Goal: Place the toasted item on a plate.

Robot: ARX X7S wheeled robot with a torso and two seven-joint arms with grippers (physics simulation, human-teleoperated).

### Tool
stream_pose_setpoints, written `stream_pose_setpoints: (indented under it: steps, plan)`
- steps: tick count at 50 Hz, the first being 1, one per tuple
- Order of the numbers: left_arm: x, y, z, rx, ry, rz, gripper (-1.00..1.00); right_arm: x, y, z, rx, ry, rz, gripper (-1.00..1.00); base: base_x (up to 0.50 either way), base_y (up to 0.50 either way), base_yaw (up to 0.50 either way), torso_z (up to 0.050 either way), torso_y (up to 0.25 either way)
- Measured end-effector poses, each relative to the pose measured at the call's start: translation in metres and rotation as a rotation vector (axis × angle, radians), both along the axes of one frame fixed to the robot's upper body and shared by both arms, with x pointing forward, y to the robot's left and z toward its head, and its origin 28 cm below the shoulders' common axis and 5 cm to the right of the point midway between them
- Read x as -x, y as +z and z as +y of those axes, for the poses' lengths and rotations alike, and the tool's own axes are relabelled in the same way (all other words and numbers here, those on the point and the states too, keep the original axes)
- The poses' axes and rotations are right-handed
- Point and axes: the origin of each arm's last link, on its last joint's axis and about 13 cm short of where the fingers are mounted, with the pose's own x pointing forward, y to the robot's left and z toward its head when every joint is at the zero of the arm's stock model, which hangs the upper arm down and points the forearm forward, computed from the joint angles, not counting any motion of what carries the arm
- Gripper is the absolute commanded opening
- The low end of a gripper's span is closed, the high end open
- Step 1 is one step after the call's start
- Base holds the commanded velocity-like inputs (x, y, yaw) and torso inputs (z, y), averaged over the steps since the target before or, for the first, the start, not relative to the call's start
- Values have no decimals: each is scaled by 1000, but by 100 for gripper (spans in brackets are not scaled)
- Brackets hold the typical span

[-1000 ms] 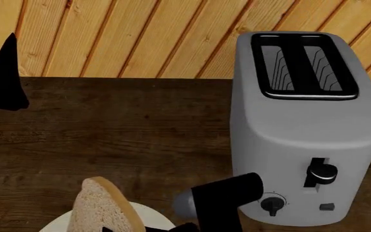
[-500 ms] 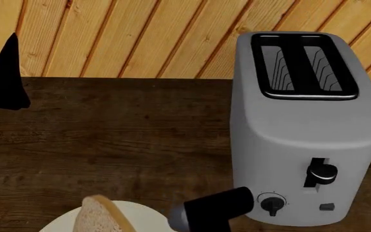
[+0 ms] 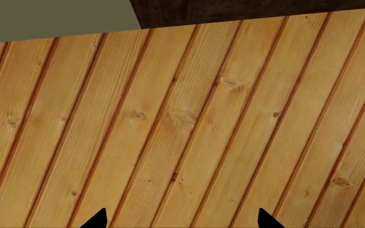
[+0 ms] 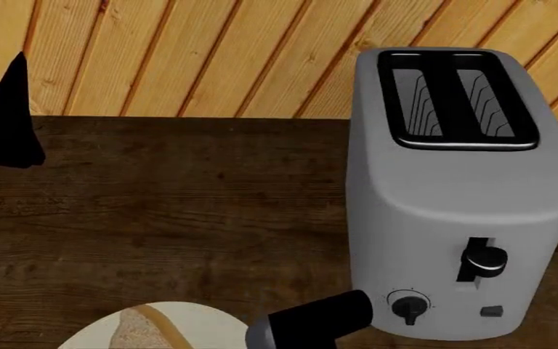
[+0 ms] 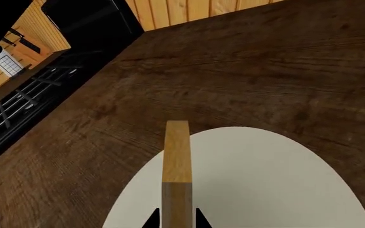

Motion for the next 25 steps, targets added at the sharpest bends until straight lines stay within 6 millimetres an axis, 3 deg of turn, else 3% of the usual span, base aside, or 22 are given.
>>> stream_pose_setpoints:
  steps: [9, 10, 25]
  plan:
    - [0, 0, 0, 1, 0, 1, 100, 0, -1, 0, -4, 1, -1, -100, 0, 1, 1, 0, 0]
    - [0, 0, 0, 1, 0, 1, 100, 0, -1, 0, -4, 1, -1, 100, 0, 0, 0, 0, 0]
    - [0, 0, 0, 4, -1, 0, 100, 2, -1, 1, 18, 11, 2, 100, 0, 0, 0, 0, 0]
